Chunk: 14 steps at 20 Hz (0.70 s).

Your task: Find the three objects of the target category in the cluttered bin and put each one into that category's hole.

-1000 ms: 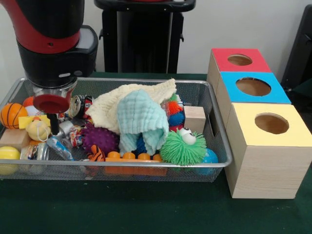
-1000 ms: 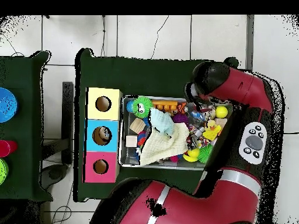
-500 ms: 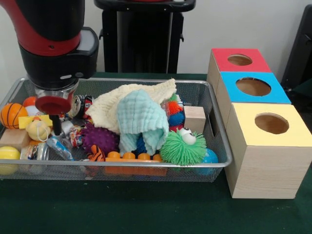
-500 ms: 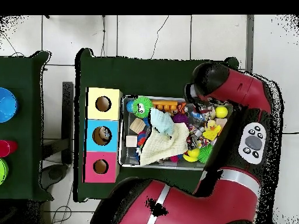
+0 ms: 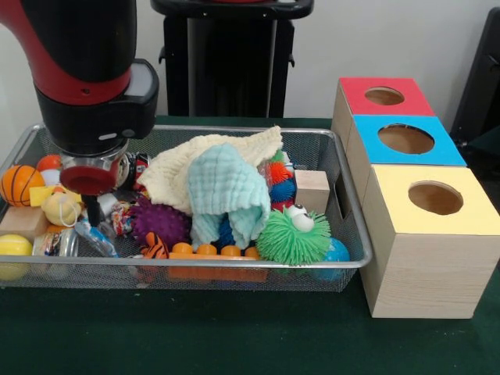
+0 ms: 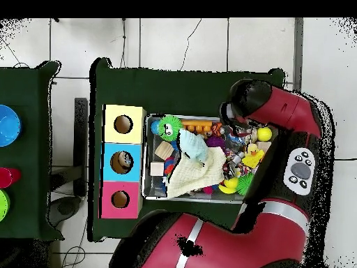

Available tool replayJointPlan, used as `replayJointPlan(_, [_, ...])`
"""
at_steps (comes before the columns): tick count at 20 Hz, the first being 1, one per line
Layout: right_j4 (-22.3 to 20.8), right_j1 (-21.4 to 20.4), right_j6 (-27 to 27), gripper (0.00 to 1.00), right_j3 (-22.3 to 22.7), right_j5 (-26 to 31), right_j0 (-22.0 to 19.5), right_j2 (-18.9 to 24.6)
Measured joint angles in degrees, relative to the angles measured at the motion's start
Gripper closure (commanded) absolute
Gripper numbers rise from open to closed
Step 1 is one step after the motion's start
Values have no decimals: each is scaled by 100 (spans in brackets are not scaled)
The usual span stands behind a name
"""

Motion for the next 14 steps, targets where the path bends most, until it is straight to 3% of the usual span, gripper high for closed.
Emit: replayJointPlan(14, [76, 84, 0, 0, 164, -285, -49, 1])
